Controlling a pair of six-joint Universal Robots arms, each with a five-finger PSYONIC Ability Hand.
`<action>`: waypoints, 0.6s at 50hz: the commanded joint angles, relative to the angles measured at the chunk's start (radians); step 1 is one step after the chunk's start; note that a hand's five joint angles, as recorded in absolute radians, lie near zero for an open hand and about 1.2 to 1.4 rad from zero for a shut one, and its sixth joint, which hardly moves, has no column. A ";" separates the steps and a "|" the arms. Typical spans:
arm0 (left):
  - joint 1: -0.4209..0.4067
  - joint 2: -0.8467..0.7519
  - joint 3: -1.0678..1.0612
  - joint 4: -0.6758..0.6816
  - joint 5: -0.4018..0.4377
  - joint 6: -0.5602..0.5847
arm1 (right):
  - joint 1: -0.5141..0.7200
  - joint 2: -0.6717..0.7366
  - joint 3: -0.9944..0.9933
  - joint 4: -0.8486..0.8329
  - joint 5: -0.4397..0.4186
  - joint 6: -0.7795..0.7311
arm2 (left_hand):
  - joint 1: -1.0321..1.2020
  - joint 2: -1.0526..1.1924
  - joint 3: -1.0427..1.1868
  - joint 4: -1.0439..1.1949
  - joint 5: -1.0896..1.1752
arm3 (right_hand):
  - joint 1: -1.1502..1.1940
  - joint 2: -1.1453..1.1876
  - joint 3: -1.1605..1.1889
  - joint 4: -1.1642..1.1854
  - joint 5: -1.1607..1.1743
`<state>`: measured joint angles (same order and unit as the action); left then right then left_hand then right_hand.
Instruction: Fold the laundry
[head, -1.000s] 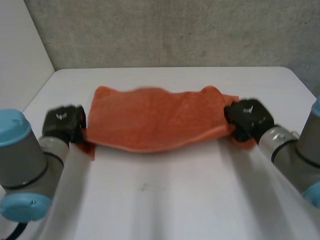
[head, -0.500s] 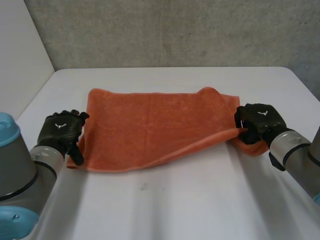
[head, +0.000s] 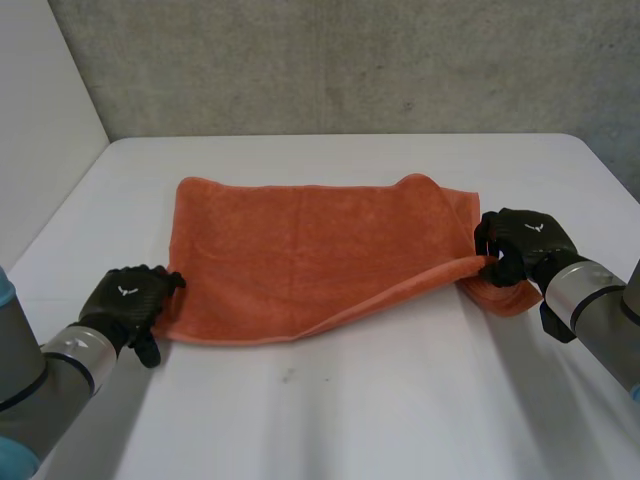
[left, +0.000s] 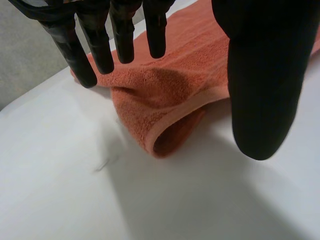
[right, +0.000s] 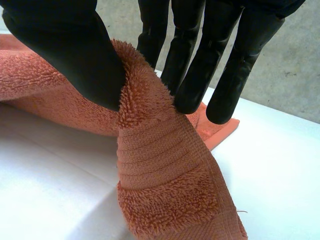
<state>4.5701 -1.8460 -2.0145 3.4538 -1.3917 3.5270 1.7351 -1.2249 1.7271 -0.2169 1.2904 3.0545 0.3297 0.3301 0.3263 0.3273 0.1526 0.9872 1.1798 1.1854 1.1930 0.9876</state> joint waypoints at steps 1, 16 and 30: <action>0.003 -0.056 0.031 0.070 -0.004 -0.003 | -0.002 -0.001 0.005 0.001 -0.003 0.000 | 0.227 0.226 0.230 0.229 0.229 | 0.409 0.216 0.211 0.203 0.234; 0.013 -0.130 0.115 0.120 -0.009 -0.016 | -0.005 -0.001 0.009 -0.001 -0.006 -0.008 | 0.612 0.611 0.615 0.614 0.614 | 0.409 0.216 0.211 0.203 0.234; 0.055 -0.023 0.088 0.150 -0.050 -0.017 | -0.003 -0.039 -0.006 0.045 -0.002 -0.115 | 1.067 1.066 1.070 1.069 1.069 | 0.409 0.216 0.211 0.203 0.234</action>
<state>4.6156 -1.9656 -1.8900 3.6027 -1.4238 3.5104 1.7286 -1.2302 1.7286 -0.2153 1.2879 3.0254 1.1388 1.1623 1.1589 1.1600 0.9722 0.9873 1.1798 1.1854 1.1930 0.9877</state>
